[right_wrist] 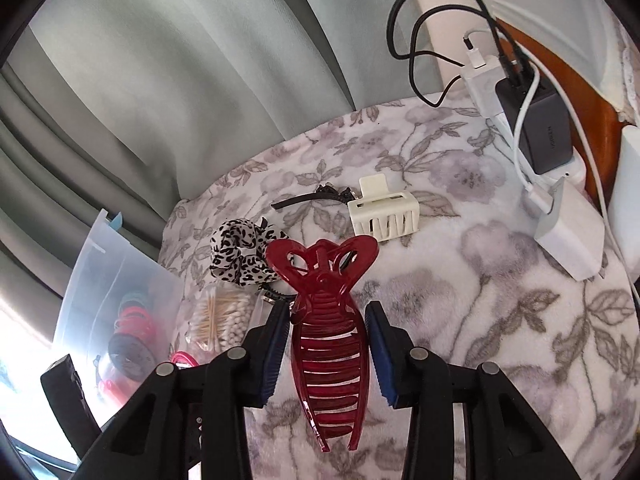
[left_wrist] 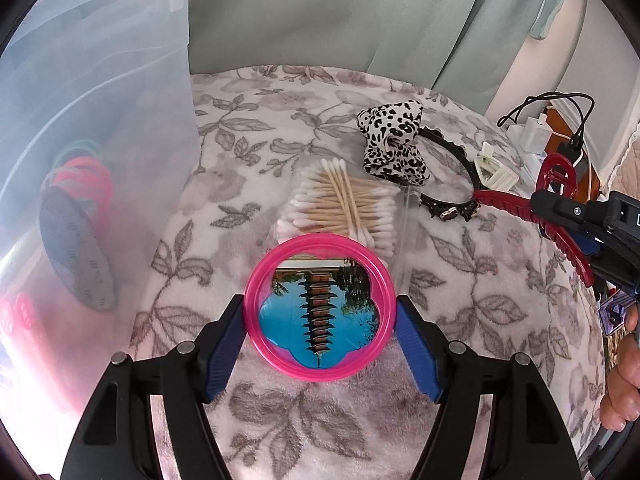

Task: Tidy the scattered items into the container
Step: 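Lift pink mirror with left tool while right tool lifts red claw clip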

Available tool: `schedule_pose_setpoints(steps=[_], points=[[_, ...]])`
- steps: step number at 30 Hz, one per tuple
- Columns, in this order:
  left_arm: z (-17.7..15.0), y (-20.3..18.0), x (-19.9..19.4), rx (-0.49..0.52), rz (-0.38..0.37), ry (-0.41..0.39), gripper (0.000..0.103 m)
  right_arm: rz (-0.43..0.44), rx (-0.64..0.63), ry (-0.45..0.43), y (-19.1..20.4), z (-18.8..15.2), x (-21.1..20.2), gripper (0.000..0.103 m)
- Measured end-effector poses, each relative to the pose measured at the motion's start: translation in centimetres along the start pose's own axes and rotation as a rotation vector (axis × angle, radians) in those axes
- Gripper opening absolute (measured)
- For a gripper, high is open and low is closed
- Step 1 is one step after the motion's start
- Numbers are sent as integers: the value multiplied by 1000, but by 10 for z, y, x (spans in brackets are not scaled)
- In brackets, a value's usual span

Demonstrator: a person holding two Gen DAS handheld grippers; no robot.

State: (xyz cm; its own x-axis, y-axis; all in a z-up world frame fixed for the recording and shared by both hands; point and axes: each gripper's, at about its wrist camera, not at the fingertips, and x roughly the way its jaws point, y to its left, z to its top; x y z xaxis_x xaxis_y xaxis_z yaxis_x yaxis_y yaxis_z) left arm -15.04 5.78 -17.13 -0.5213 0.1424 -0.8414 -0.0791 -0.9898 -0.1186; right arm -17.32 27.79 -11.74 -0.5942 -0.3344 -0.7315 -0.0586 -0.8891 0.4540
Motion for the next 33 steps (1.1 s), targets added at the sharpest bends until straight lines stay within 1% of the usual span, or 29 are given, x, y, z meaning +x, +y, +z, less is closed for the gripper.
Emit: schedule_pose_setpoints(steps=[3,7,8,11,18,20,23,25,26,27,30,33], points=[[-4,-3,-18,0,-3,-10,74,10,18,-13,-1,-5,-16,40],[-4,-10,-37,16,-11,-43,74,20,24,-40,1,-10,-40,39],[-3,-12,-41,21,-12,-51,74,23,26,-43,1,-12,-45,38],[-5,-16,-54,31,-15,-70,74,25,33,-46,1,-19,-57,24],[-11,-21,-79,55,-19,-105,74,18,36,-50,-3,-35,-77,24],[-11,-22,-81,59,-19,-112,74,6,34,-48,-4,-38,-79,26],[-10,-23,-84,59,-20,-121,74,0,25,-30,-2,-42,-77,27],[-10,-23,-85,57,-21,-124,74,-8,15,-14,-2,-46,-73,39],[-11,-22,-86,55,-21,-125,74,-13,9,-7,-1,-48,-71,50],[-11,-21,-87,53,-21,-126,74,-18,5,-2,-1,-50,-69,57],[-11,-17,-88,42,-24,-130,74,-24,5,12,-5,-58,-65,58],[-11,-15,-88,31,-31,-129,74,-39,-8,47,-5,-67,-57,60]])
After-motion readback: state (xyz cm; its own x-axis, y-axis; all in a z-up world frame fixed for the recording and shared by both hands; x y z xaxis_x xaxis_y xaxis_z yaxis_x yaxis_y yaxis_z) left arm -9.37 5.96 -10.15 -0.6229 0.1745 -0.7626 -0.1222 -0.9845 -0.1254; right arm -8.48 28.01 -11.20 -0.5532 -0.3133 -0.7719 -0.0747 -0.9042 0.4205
